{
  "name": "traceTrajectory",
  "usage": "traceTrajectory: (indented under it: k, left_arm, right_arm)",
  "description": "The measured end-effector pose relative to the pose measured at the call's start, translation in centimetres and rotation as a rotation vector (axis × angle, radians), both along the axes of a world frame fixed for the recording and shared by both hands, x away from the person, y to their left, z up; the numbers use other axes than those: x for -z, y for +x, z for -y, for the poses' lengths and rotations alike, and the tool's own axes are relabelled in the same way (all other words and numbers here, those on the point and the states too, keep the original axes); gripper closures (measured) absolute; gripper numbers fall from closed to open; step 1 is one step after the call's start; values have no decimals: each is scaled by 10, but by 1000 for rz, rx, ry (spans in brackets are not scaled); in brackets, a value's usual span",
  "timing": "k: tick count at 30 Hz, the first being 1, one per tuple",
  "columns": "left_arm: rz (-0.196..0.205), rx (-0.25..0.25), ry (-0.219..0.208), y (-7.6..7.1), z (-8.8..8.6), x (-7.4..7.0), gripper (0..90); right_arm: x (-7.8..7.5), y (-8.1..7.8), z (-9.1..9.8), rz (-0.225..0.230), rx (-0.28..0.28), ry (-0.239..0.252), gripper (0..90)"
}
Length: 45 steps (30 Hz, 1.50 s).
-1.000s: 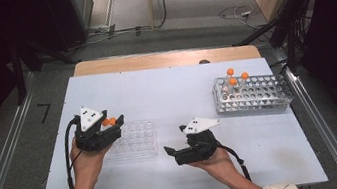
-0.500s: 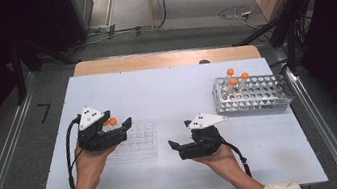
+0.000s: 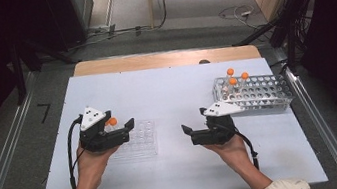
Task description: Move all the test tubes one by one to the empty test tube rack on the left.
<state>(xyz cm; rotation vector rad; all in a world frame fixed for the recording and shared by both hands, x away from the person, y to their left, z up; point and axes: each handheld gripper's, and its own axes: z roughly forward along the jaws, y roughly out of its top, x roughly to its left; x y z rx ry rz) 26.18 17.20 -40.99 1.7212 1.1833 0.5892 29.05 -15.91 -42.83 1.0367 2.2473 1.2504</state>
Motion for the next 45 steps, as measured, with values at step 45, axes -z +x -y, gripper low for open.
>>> traceTrajectory:
  k: [45]
  left_arm:
    - [-4, 10, 9, 0, 7, 3, 195]
  right_arm:
    - [7, 67, 79, 76, 438, -33, 290]
